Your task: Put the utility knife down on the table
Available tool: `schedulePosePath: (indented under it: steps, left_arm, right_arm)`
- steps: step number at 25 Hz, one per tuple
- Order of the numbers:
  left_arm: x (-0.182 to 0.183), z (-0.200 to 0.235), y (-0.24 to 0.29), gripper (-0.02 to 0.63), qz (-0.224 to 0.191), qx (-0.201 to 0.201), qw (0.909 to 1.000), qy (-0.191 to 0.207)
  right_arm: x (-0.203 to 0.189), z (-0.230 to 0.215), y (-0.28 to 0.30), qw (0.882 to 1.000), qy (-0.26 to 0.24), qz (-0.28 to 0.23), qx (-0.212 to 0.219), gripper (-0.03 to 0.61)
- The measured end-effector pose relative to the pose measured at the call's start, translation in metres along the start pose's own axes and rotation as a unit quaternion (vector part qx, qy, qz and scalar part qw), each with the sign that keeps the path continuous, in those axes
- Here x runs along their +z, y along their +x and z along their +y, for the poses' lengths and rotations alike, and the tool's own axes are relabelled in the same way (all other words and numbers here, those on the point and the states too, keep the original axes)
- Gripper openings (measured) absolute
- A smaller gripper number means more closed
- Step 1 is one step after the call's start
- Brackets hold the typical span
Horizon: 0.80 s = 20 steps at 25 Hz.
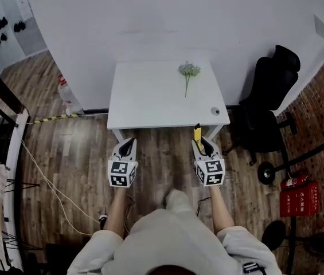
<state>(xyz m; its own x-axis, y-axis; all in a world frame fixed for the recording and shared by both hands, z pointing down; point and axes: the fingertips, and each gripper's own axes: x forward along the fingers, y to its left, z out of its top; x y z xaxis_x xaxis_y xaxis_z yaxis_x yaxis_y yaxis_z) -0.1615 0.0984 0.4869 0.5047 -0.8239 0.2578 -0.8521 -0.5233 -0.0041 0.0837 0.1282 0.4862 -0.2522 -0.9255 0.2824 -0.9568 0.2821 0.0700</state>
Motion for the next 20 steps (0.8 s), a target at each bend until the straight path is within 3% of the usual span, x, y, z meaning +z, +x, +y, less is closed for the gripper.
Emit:
schedulePosePath:
  steps: [8,20]
  left_arm:
    - [0.002,0.014,0.034,0.006,0.002,0.001,1.0000,0.001]
    - [0.020,0.037,0.126,0.006,0.008,0.009,0.9999,0.000]
  right_arm:
    - [-0.001,-0.016,0.033,1.000,0.003,0.002,0.000,0.109]
    - [0.005,-0.072,0.117,1.000,0.012,0.002,0.009,0.109]
